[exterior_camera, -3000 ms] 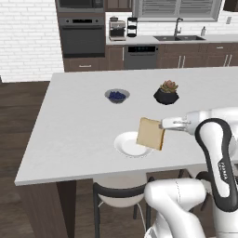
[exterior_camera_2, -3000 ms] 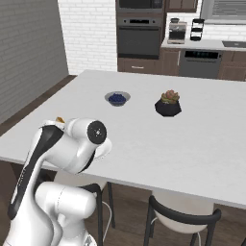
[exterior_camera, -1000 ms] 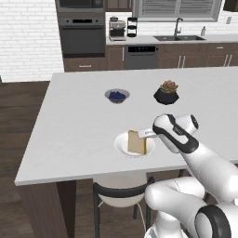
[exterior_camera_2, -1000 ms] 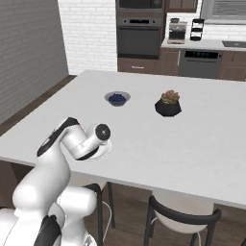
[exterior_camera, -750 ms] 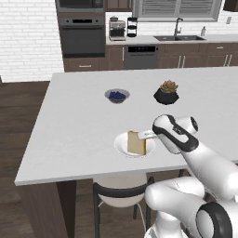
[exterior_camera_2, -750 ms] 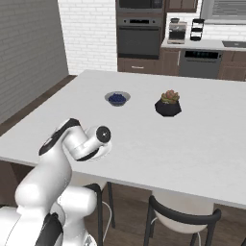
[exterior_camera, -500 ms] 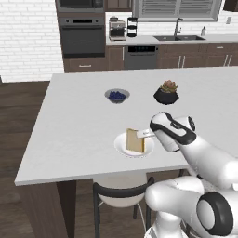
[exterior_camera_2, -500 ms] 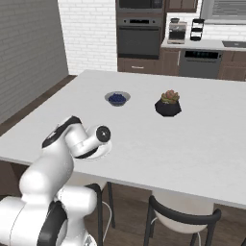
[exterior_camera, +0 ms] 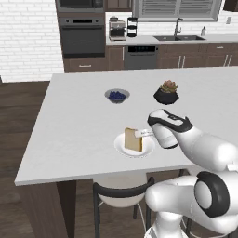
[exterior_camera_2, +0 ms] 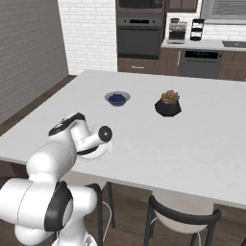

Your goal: Start the toaster. Once the lever pops up, take the bread to the plate on the dining counter.

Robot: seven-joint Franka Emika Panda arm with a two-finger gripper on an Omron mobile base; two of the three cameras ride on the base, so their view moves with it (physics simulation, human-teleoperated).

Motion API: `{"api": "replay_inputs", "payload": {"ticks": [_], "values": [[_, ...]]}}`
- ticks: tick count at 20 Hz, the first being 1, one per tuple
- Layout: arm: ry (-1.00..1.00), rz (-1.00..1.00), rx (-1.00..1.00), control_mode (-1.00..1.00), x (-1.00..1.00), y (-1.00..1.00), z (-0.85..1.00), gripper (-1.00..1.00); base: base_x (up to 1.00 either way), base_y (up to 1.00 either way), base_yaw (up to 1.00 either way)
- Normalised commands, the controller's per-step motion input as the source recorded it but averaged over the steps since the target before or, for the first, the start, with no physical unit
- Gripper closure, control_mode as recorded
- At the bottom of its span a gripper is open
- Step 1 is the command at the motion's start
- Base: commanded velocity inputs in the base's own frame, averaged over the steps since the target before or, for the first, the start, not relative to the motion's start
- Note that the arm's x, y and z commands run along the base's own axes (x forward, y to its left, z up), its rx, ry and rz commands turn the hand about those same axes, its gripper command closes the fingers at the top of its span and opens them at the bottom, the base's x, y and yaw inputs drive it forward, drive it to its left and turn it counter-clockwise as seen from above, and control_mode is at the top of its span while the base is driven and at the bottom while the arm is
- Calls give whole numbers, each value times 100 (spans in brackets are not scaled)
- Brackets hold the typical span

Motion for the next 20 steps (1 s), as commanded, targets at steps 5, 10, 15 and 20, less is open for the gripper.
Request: {"api": "replay_inputs", "payload": {"ticks": [5,10,15,20], "values": [[-2,4,0,-100,0,0,0,100,0,0,0],[0,2,0,-100,5,0,-1,100,0,0,0],[0,0,0,-100,8,0,-12,100,0,0,0],[0,0,0,-100,11,0,-18,100,0,0,0]]}}
